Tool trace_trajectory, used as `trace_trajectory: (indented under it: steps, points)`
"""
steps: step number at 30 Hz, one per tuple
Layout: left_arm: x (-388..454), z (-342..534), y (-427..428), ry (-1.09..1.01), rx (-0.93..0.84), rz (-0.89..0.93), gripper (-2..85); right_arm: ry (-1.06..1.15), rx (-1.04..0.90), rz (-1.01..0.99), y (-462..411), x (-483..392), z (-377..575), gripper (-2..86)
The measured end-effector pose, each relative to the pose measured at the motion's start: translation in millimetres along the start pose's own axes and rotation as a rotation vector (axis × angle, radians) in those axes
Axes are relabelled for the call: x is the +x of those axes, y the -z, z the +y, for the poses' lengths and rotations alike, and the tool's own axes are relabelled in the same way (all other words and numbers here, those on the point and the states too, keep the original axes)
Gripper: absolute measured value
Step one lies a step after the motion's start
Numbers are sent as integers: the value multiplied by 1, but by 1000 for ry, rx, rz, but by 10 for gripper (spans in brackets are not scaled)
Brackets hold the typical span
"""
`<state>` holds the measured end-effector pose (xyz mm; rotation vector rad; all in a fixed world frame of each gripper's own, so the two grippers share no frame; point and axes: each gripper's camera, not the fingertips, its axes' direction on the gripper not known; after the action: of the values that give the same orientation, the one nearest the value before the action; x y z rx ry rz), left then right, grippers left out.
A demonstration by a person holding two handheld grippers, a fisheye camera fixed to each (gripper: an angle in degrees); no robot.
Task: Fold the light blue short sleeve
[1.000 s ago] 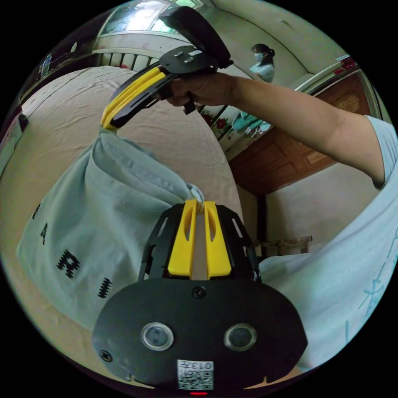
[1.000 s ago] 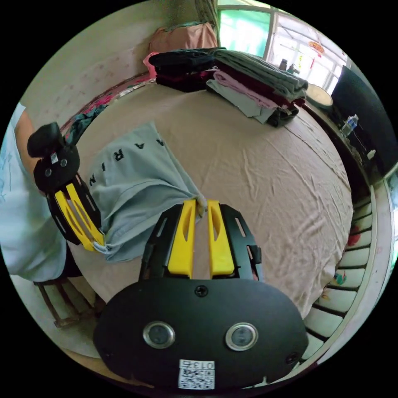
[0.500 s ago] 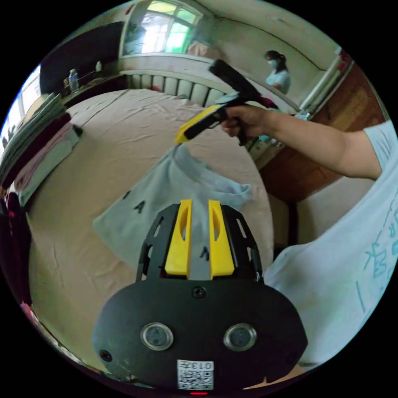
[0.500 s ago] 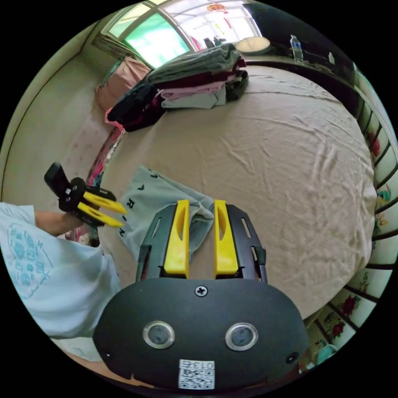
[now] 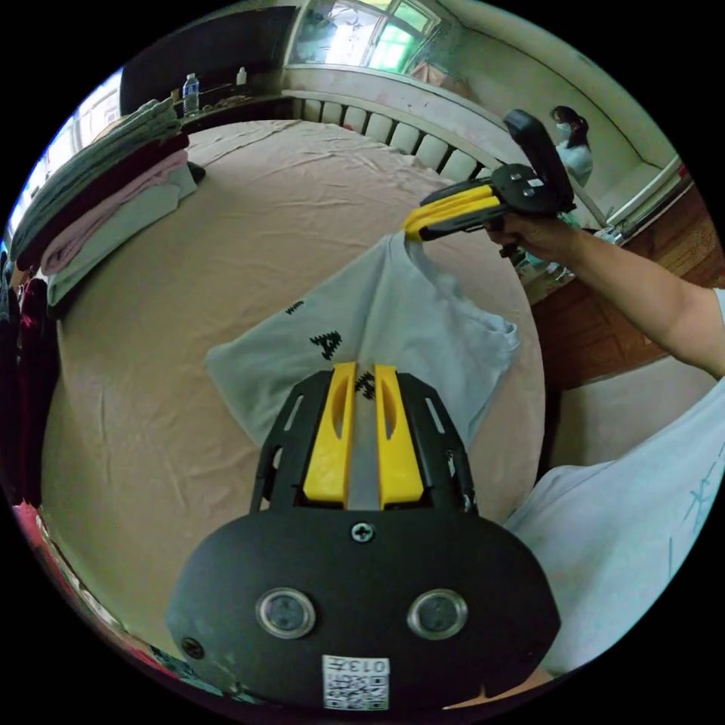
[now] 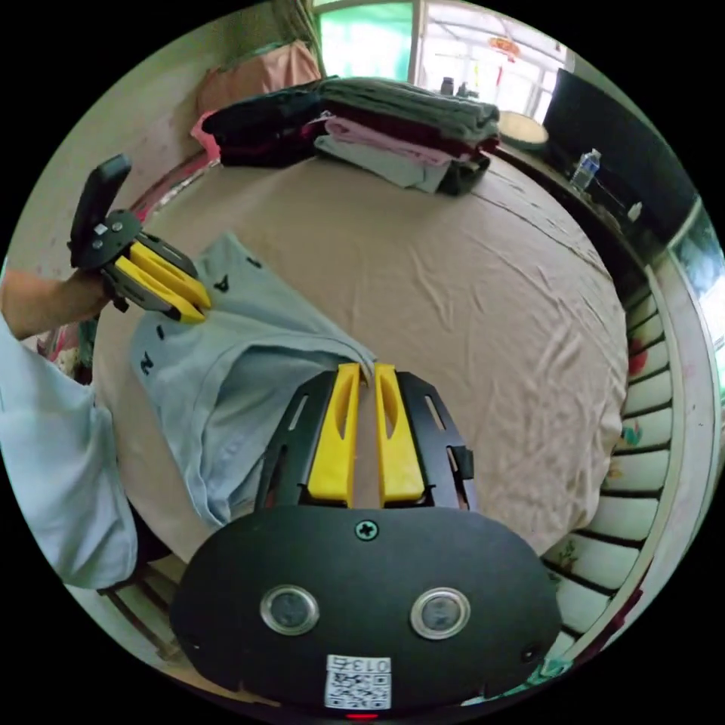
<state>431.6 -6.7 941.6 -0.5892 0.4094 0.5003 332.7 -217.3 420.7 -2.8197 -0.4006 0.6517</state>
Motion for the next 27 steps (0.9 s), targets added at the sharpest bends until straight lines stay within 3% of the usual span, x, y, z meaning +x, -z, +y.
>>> trace_trajectory:
  steps: [5,10,17,22,27]
  points:
    - [16,7,26,-43,70,-41,31,-172,109,11,38,-9,25,41]
    - [52,30,18,-190,-19,-187,21,-54,130,-44,53,-87,33,12]
    - [72,40,-3,-284,-45,-294,12,-1,-37,50,-17,-161,15,1]
    - [71,50,11,-232,-32,-270,1,-52,-69,-46,-14,-157,14,0]
    - [82,73,21,-273,7,-312,-2,-34,114,61,11,-168,-24,1]
